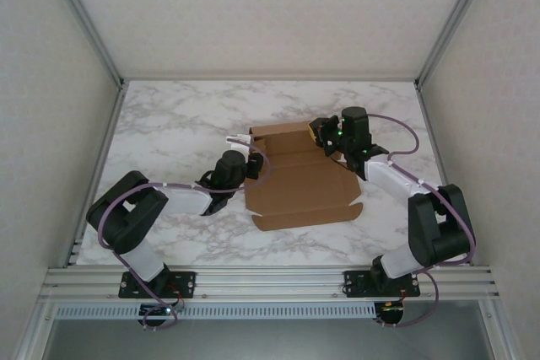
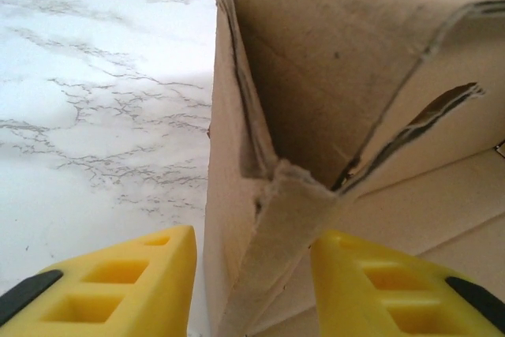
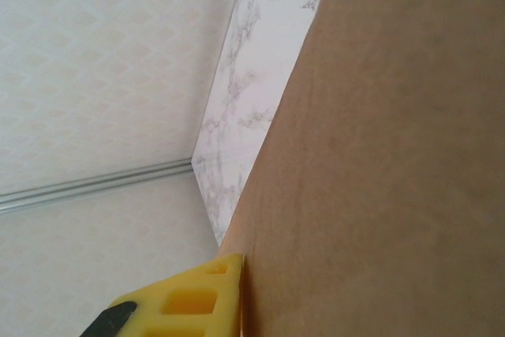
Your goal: Fold the paper box
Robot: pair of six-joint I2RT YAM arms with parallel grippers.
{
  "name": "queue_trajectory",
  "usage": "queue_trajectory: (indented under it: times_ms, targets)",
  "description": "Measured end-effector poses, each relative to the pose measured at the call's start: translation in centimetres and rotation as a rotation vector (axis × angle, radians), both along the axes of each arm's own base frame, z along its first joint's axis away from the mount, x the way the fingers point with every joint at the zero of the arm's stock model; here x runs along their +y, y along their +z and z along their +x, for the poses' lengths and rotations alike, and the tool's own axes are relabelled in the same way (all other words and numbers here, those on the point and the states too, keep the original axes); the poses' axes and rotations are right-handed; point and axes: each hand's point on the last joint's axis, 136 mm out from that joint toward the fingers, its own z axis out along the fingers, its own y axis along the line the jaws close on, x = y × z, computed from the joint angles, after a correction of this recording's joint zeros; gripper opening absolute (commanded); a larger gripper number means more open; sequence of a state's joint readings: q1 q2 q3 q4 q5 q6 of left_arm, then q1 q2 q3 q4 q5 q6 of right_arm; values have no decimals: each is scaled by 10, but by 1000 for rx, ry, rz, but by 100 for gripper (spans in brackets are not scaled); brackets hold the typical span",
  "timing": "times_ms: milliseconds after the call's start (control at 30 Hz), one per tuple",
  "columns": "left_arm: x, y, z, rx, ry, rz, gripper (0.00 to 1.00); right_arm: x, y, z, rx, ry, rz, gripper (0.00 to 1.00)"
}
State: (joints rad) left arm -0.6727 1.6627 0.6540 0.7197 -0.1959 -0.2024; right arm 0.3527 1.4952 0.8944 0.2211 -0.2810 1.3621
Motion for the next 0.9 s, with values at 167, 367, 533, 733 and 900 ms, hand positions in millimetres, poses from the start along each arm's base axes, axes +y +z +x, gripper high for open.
queue_trajectory:
  times_ms: [167, 367, 533, 733, 900]
  targets:
    - [0, 1, 1, -2, 7, -9, 27, 4, 0, -2, -2, 2, 0, 13]
    - [6, 2, 3, -11, 42, -4, 16, 5, 4, -7, 4, -10, -9, 24]
    - [12, 5, 7, -23, 80, 4, 15, 14, 9, -19, -3, 8, -31, 38]
    - [16, 1, 11, -20, 103, 16, 15, 26, 3, -27, 0, 32, -58, 45]
    - [18, 0, 13, -17, 111, 22, 15, 29, -17, -22, 43, 30, -83, 51]
